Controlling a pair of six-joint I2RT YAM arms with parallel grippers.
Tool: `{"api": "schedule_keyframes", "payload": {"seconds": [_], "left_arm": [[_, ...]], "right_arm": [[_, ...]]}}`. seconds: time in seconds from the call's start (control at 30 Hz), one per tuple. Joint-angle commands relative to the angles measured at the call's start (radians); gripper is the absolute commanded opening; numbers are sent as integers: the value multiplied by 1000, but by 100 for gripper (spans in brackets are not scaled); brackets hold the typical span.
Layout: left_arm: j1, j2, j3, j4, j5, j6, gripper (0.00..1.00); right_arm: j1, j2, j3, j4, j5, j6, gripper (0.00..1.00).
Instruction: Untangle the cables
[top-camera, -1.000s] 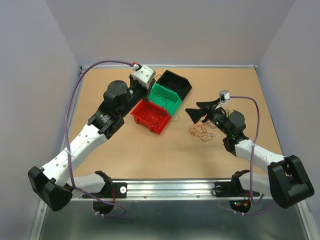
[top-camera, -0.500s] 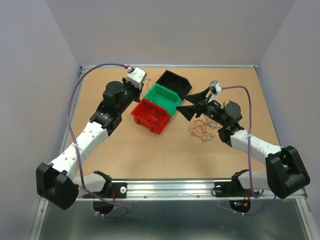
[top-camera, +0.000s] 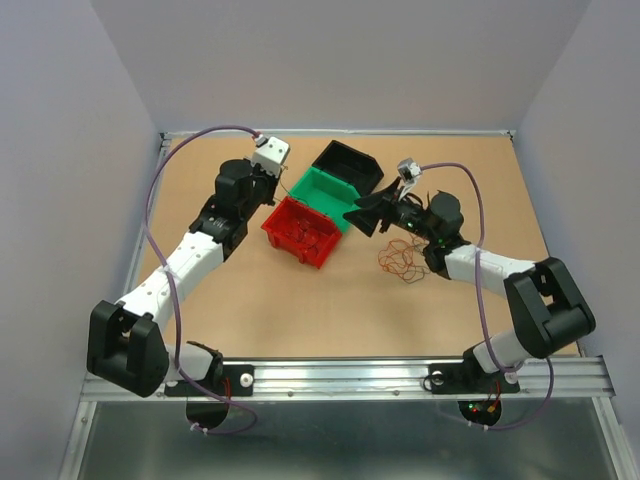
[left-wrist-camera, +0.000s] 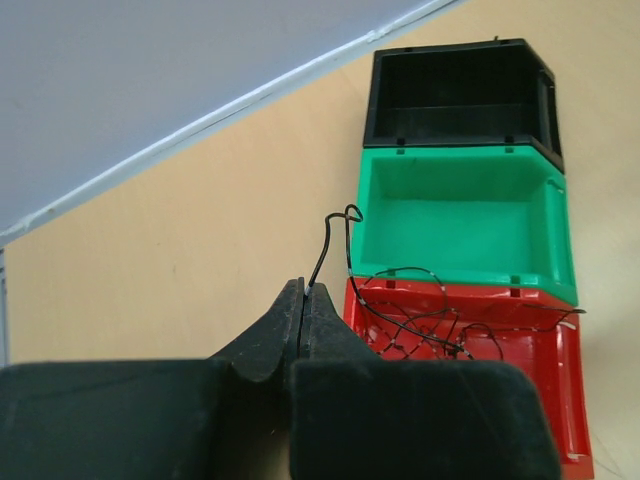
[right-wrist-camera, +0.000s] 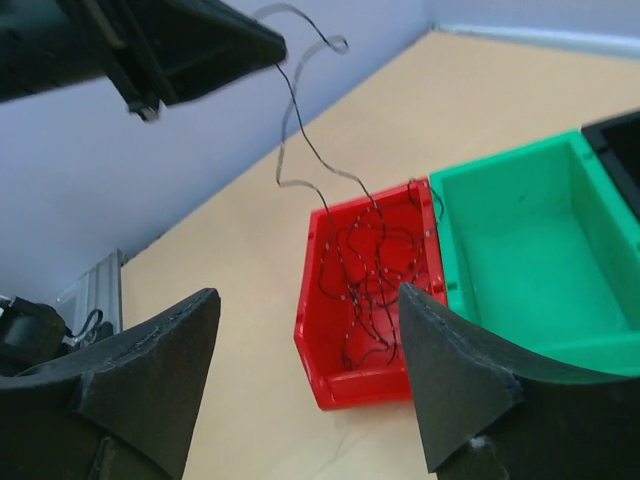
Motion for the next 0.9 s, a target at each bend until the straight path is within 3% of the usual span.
{"api": "schedule_keyframes", "payload": {"seconds": [0.0, 0.37, 0.5, 0.63, 0.73, 0.87], "left_arm": [[1, -19, 0, 73, -99, 25, 0], [-1, -17, 7, 75, -223, 60, 0], [-1, -42, 4, 76, -247, 66, 0], [-5, -56, -11, 81, -209, 75, 0], [-30, -43, -5, 81, -261, 98, 0], [-84, -33, -17, 82, -289, 130, 0]], "right_arm": [[9, 61, 49, 22, -80, -2, 75], [48, 260, 174, -35, -76, -22, 63], [80, 311, 229, -152, 12, -77, 62], [106, 327, 266, -240, 64, -120, 55], [117, 331, 289, -292, 107, -145, 50], [118, 322, 286, -317, 125, -153, 49]]}}
